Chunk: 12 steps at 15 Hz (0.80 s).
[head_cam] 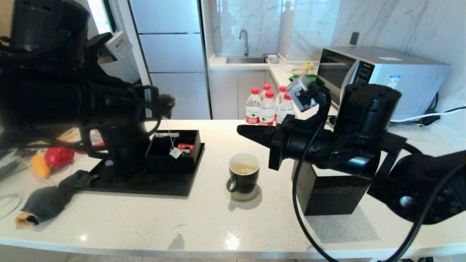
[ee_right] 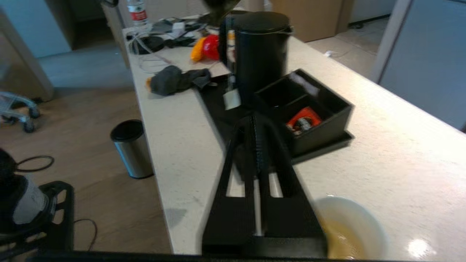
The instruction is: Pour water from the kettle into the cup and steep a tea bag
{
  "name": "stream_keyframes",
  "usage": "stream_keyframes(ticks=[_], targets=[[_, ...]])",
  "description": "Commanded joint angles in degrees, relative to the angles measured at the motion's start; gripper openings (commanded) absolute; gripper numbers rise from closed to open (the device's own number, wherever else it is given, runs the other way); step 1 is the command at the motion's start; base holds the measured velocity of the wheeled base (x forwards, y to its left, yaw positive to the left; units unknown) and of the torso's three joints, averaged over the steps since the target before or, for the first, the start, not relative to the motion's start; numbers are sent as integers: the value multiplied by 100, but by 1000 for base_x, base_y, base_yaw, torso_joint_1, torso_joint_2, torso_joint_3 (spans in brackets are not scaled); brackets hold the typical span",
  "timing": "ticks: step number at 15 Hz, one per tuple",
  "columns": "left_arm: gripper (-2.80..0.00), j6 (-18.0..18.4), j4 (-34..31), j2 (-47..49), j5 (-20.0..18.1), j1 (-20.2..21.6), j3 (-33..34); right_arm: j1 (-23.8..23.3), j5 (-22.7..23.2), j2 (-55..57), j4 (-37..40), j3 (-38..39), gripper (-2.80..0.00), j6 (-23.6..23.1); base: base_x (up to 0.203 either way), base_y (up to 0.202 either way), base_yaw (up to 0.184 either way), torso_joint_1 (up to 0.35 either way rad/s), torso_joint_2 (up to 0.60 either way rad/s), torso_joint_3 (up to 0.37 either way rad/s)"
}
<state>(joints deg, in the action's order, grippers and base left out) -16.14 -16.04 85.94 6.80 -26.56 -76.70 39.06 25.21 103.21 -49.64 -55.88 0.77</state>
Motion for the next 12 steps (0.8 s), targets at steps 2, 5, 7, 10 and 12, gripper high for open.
stream_keyframes(ticks=[2, 5, 7, 10, 12], targets=[[-280, -16, -13, 10, 5, -146, -134, 264, 10, 373, -87, -170, 0, 105, 0, 0, 0, 0, 0, 0], [-280, -12, -13, 1, 5, -252, -161, 345, 18, 643, -268, -444, 0, 125, 0, 0, 0, 0, 0, 0], [-280, -21, -4, -7, 5, -314, -171, 416, 12, 788, -283, -535, 0, 125, 0, 0, 0, 0, 0, 0], [-280, -21, -4, 1, -12, -394, -313, 508, 10, 937, -291, -559, 0, 125, 0, 0, 0, 0, 0, 0], [-280, -35, -4, -14, -11, -523, -324, 528, 10, 1064, -312, -663, 0, 160, 0, 0, 0, 0, 0, 0]])
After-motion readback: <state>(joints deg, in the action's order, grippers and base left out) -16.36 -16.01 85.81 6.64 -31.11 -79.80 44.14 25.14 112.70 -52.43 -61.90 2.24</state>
